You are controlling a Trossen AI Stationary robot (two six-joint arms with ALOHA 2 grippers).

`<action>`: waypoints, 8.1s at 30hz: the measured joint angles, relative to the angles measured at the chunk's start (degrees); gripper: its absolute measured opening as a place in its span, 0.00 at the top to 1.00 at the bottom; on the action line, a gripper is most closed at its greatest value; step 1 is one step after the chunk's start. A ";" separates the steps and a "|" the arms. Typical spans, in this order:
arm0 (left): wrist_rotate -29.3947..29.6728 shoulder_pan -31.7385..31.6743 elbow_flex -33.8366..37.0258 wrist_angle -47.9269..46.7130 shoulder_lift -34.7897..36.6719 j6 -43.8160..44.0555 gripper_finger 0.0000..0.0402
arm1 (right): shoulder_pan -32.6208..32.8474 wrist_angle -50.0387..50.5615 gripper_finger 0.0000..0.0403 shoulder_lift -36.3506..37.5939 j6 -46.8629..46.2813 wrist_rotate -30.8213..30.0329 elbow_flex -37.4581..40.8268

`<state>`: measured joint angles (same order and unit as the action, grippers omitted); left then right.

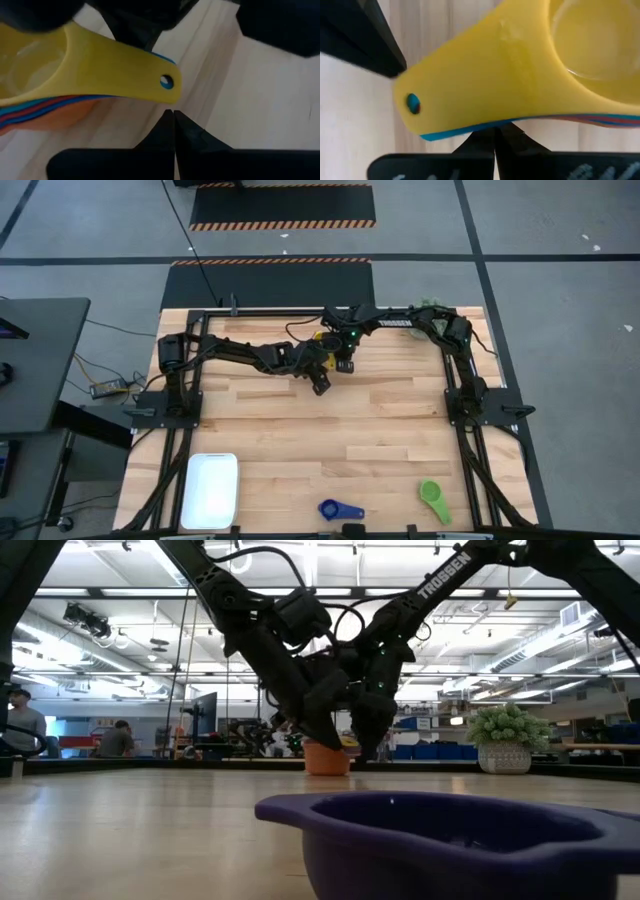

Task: Nest measuring cups in basket
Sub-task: Stack the yellow measuring cup on top of the blue measuring cup, then stack the green measuring cup on top of the yellow measuring cup, then stack the dark blue measuring cup on top of the green measuring cup

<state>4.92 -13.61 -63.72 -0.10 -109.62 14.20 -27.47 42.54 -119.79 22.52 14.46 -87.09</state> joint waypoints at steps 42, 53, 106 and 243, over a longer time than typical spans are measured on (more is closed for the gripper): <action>-3.07 30.02 0.04 -39.78 32.85 9.20 1.00 | 39.29 47.48 1.00 48.15 -36.13 2.12 1.63; -1.92 33.69 0.04 -39.55 32.76 8.59 1.00 | 51.42 47.11 0.99 47.80 -40.66 2.03 7.78; 1.25 33.70 0.04 -36.48 32.76 14.44 1.00 | 71.79 -16.62 0.60 42.52 -74.03 3.31 51.62; 4.84 27.20 0.03 -46.07 36.48 16.60 0.87 | 14.34 40.33 0.98 20.47 0.84 -3.38 -45.59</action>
<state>9.76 13.60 -63.69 -46.17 -73.14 30.80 -13.13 82.87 -99.31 23.35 11.08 -132.68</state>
